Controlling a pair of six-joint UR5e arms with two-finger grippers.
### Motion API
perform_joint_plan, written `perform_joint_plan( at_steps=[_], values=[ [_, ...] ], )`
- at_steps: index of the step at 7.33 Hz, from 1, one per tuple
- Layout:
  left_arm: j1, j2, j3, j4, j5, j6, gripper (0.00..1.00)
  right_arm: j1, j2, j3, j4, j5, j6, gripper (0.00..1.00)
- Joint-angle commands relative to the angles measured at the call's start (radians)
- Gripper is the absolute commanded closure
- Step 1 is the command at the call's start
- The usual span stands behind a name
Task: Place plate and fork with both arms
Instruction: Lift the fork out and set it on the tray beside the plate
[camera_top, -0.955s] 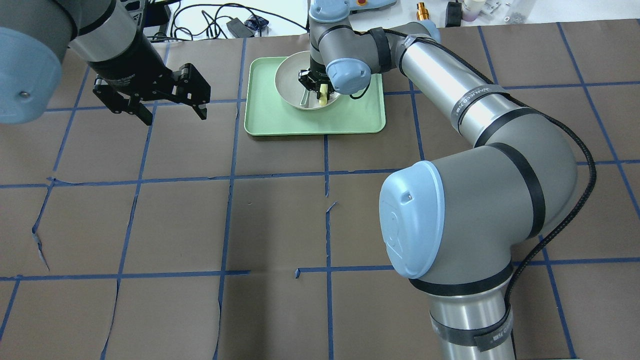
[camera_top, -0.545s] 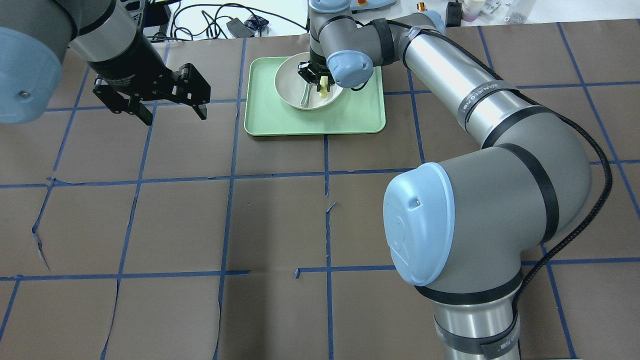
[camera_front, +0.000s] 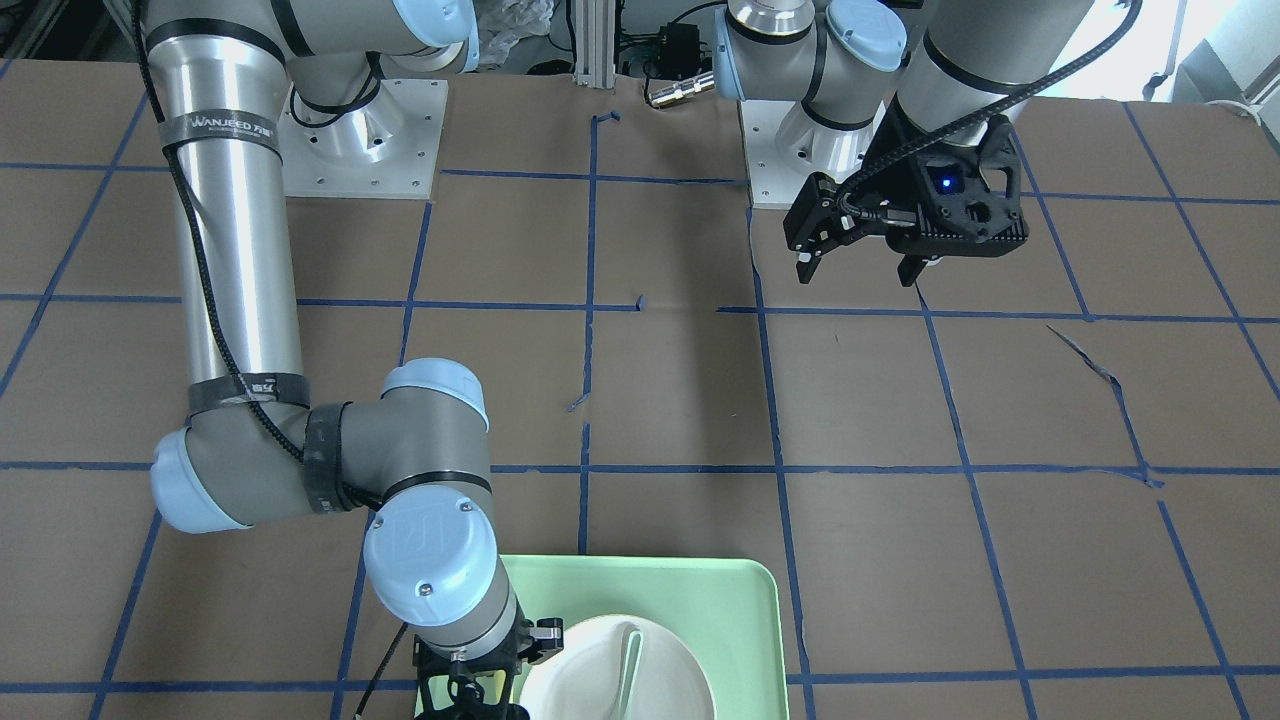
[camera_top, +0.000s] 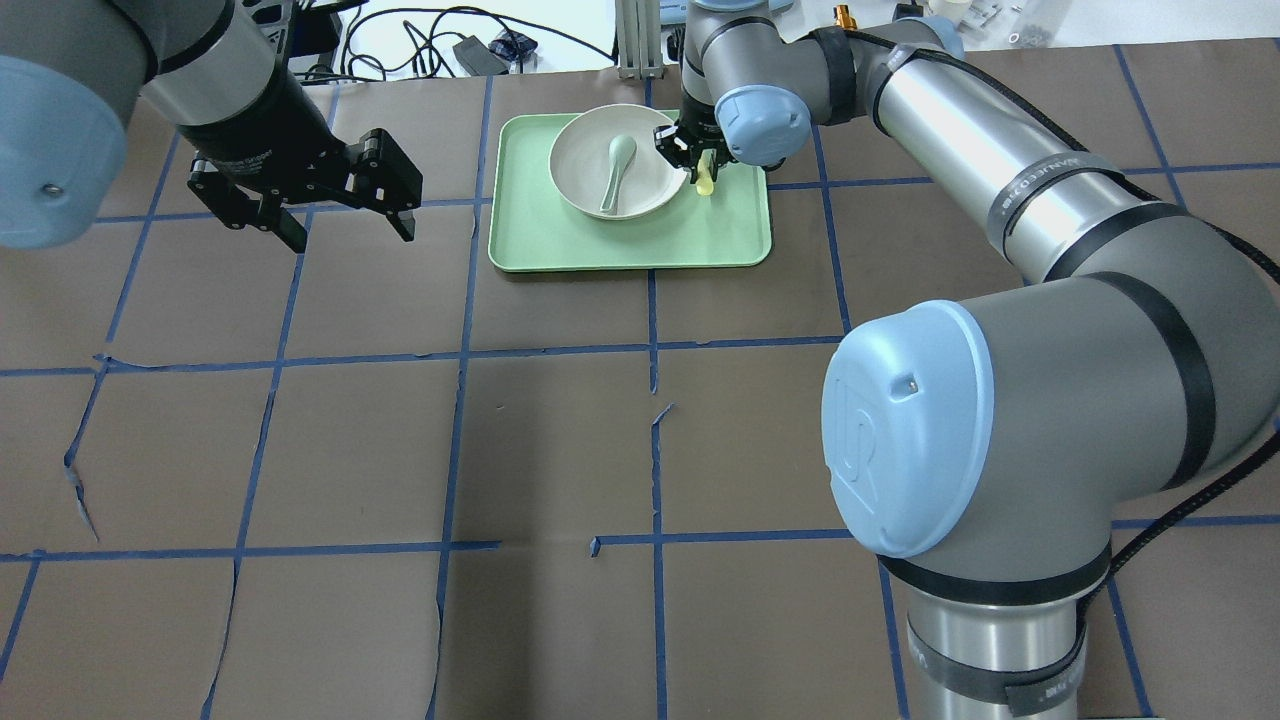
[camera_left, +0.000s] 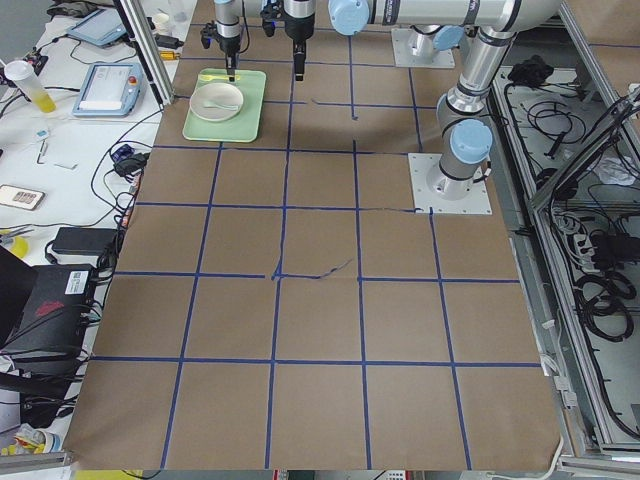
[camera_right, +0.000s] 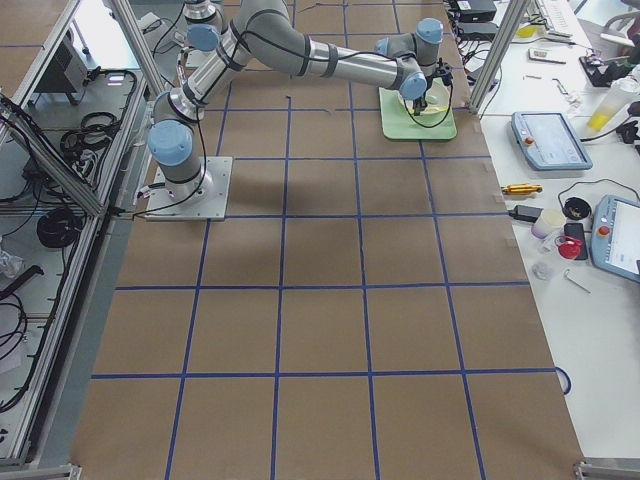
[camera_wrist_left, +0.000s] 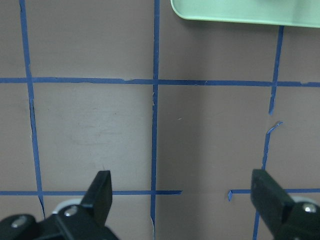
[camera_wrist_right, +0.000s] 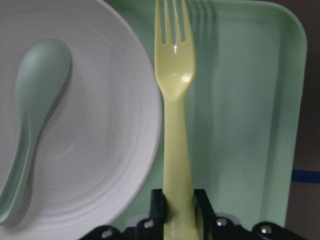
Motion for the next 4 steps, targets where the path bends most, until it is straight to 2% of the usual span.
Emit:
perform_joint_plan(
  at_steps=[1, 3, 4],
  values=[
    [0.0, -0.001, 0.0, 0.0, 0.0, 0.001, 0.0, -0.018, -0.005, 0.041, -0.007, 0.002, -0.021, 0.86],
    [0.0, -0.001, -0.006, 0.0, 0.0, -0.001, 0.0, -0.02, 0.0, 0.072, -0.039, 0.014, -0.021, 0.85],
    [0.0, 0.0, -0.016, 0.0, 0.001, -0.001, 0.0, -0.02, -0.003, 0.078, -0.039, 0.016, -0.026, 0.7]
  ],
)
